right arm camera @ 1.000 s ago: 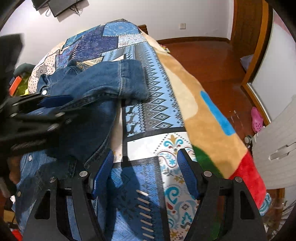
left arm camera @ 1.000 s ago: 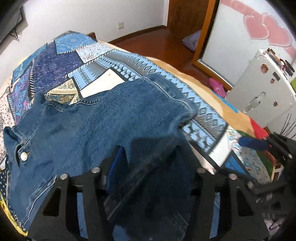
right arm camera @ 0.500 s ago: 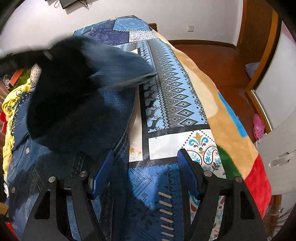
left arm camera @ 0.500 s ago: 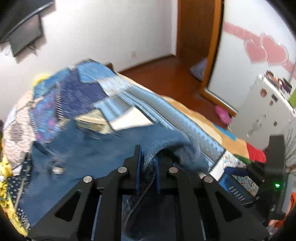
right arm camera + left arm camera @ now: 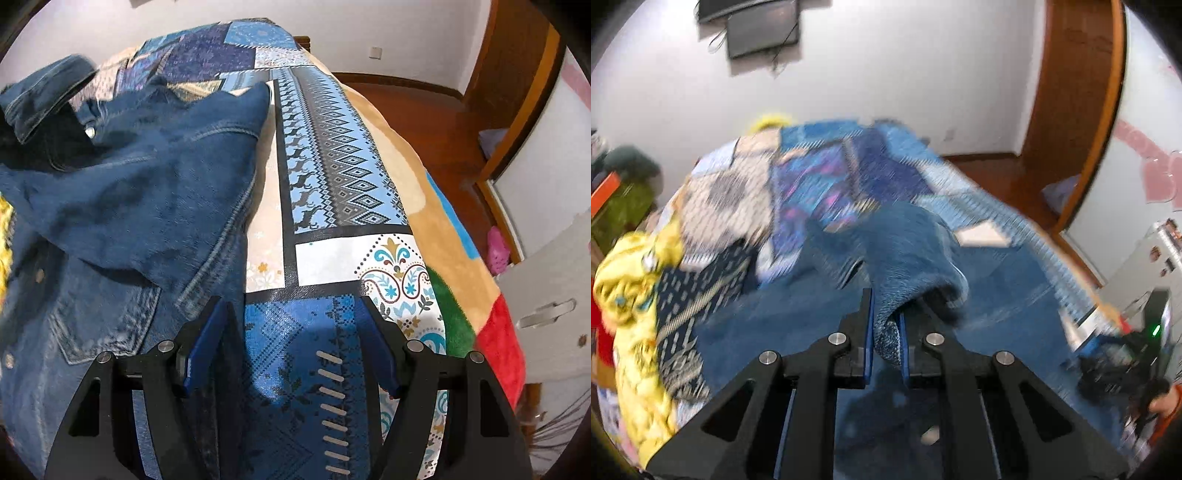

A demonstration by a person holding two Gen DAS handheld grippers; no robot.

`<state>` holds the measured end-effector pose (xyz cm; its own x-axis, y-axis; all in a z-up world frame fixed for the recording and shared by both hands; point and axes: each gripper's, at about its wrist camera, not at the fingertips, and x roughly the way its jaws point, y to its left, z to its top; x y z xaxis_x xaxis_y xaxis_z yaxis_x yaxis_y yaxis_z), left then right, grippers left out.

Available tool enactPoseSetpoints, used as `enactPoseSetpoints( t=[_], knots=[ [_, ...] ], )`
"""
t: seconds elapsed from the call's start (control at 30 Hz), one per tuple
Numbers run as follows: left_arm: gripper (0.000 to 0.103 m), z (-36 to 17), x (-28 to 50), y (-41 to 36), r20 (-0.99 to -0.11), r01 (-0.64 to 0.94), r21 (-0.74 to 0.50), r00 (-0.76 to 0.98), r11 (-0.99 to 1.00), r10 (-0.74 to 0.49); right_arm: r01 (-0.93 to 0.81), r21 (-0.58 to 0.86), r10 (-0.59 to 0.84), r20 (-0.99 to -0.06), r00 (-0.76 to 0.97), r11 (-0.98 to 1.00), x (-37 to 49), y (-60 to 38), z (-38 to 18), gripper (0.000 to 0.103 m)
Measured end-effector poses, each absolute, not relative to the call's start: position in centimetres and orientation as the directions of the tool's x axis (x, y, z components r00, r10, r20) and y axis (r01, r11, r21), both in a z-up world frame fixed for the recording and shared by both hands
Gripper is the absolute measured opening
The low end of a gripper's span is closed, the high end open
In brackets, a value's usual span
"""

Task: Fold large clothes

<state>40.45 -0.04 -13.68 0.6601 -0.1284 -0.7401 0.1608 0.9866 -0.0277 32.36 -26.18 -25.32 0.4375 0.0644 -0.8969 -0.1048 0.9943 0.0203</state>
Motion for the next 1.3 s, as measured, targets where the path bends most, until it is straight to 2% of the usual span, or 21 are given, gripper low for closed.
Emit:
enactPoseSetpoints(
  t=[0.13,0.2,0.27,0.37,0.4,0.47,0.67,0.9,1.1,1.3],
  knots=[
    [0.014,-18.5,39.3,3.0,-0.825,0.107,-0.043,0.557,0.993,-0.096,-0.101,0.001,0.044,-0.902,0.429,0.995,32.7,-25.8,-25.2,0.068],
    [0.023,-21.5,38.7,4.4,-0.87,0.084,-0.066,0.483,0.994,-0.098,-0.099,-0.001,0.041,-0.905,0.424,0.995,32.7,-25.8,-25.2,0.068],
    [0.032,-23.5,37.9,5.2,-0.886,0.067,-0.078,0.453,0.995,-0.1,-0.094,0.0,0.04,-0.907,0.42,0.996,32.9,-25.8,-25.1,0.068],
    [0.035,-24.1,36.5,5.7,-0.869,0.074,-0.069,0.486,0.995,-0.097,-0.085,0.003,0.038,-0.91,0.413,0.996,33.1,-25.9,-25.2,0.068],
    [0.047,-24.0,36.2,5.7,-0.869,0.074,-0.051,0.487,0.996,-0.081,-0.082,0.002,0.036,-0.911,0.41,0.997,33.1,-25.9,-25.1,0.068],
    [0.06,-23.8,36.0,5.6,-0.869,0.07,-0.002,0.493,0.998,-0.037,-0.076,-0.002,0.029,-0.914,0.405,0.997,33.1,-25.7,-25.0,0.068],
    [0.062,-22.8,37.2,6.7,-0.865,0.059,-0.012,0.5,0.998,-0.04,-0.075,0.017,0.047,-0.907,0.419,0.997,32.8,-25.0,-23.9,0.068],
    [0.064,-24.2,40.7,6.3,-0.89,-0.005,-0.018,0.457,1.0,-0.014,-0.1,0.03,0.074,-0.877,0.474,0.995,32.1,-24.0,-22.0,0.068],
    [0.064,-22.5,40.7,6.4,-0.84,-0.032,0.033,0.54,0.999,0.045,-0.131,0.005,0.072,-0.855,0.514,0.991,33.1,-22.7,-21.0,0.068],
    [0.064,-21.4,38.1,10.7,-0.802,-0.09,0.097,0.582,0.991,0.132,-0.159,-0.037,0.044,-0.876,0.48,0.987,34.3,-21.1,-22.9,0.069]
  ],
)
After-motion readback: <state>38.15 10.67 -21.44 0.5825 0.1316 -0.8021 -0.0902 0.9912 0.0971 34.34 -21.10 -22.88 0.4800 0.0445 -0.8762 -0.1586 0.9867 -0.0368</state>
